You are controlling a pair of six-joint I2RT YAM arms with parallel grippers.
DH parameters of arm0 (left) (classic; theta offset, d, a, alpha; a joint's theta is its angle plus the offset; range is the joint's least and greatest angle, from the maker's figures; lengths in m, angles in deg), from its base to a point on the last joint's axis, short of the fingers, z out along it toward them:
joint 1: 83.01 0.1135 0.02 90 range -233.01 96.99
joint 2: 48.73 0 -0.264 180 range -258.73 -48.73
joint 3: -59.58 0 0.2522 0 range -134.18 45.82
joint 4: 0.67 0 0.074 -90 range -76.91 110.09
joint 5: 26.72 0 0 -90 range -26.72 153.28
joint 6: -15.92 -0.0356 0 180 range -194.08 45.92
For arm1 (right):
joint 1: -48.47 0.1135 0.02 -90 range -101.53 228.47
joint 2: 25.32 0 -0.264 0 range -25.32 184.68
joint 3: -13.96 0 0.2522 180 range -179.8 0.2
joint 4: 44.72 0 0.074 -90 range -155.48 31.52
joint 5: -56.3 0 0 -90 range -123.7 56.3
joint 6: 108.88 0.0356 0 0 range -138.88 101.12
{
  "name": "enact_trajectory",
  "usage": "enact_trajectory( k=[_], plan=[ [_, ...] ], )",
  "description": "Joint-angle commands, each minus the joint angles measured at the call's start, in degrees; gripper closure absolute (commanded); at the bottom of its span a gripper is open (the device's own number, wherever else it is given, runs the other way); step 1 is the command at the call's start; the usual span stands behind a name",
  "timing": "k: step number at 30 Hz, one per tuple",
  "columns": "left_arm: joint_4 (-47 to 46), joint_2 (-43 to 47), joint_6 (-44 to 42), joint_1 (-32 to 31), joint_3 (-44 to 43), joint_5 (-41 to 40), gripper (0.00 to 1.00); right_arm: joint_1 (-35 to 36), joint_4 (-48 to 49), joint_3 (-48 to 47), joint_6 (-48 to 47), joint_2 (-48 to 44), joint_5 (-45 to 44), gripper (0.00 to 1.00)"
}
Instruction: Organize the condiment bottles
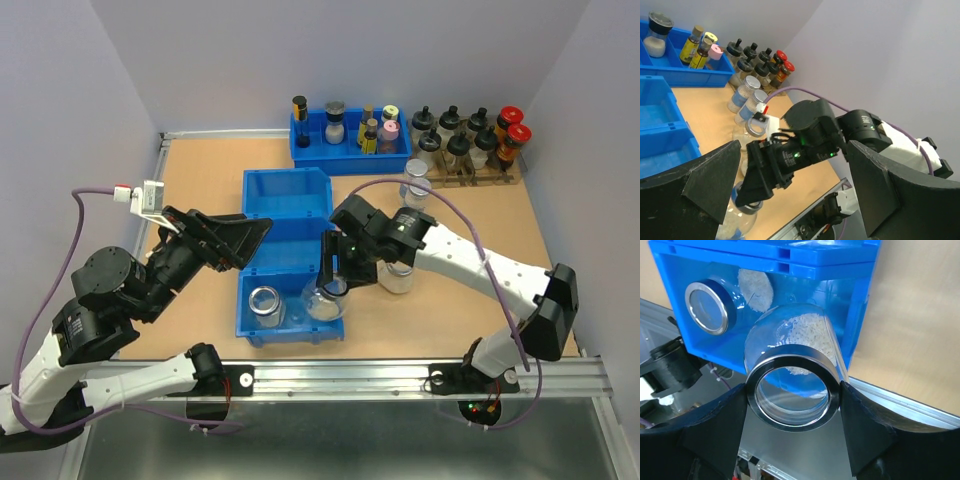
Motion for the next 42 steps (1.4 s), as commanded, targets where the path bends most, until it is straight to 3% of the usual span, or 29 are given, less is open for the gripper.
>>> enact_trajectory(
  k=[1,9,16,21,22,23,26,27,29,36,42],
  plan=[
    [-1.72,-0.27,-0.21,0.06,-0.02,-1.07,0.02,3.37,5.69,-3.13,4.9,1.83,-3.35,1.0],
    [-1.63,0.26,-0.03,0.06,0.07,-1.25,0.02,7.06,7.63,-4.18,18.44,5.87,-19.95,1.0],
    [-1.72,0.61,-0.12,-0.03,0.25,-1.16,0.02,10.05,7.28,-4.45,31.43,10.09,-28.49,1.0],
    [-1.72,0.87,-0.29,-0.03,0.25,-1.25,0.02,11.55,7.28,-6.63,34.01,13.16,-30.26,1.0],
    [-1.72,0.96,-0.47,0.06,0.25,-1.25,0.02,11.81,7.19,-7.34,33.66,13.86,-29.91,0.96],
    [-1.72,0.87,-0.56,-0.03,0.25,-1.16,0.02,11.81,7.19,-8.04,32.7,15.09,-28.69,0.71],
    [-1.72,0.87,-0.65,0.06,0.25,-1.33,0.02,11.9,7.28,-10.07,30.24,16.24,-26.66,0.39],
    [-1.8,0.87,-0.65,0.06,0.16,-1.16,0.02,11.9,7.28,-10.25,29.88,16.24,-25.44,0.23],
    [-1.98,0.79,-0.82,-0.03,0.07,-1.16,0.02,11.81,7.28,-10.25,28.57,15.55,-24.98,0.0],
    [-2.51,-0.35,-1.52,0.06,-0.54,-0.98,0.01,11.9,6.23,-7.52,25.4,8.08,-29.81,0.0],
    [-2.68,-2.11,-1.7,0.06,-1.77,-0.28,0.01,11.81,2.89,-5.95,16.18,1.42,-32.79,0.0]
  ],
)
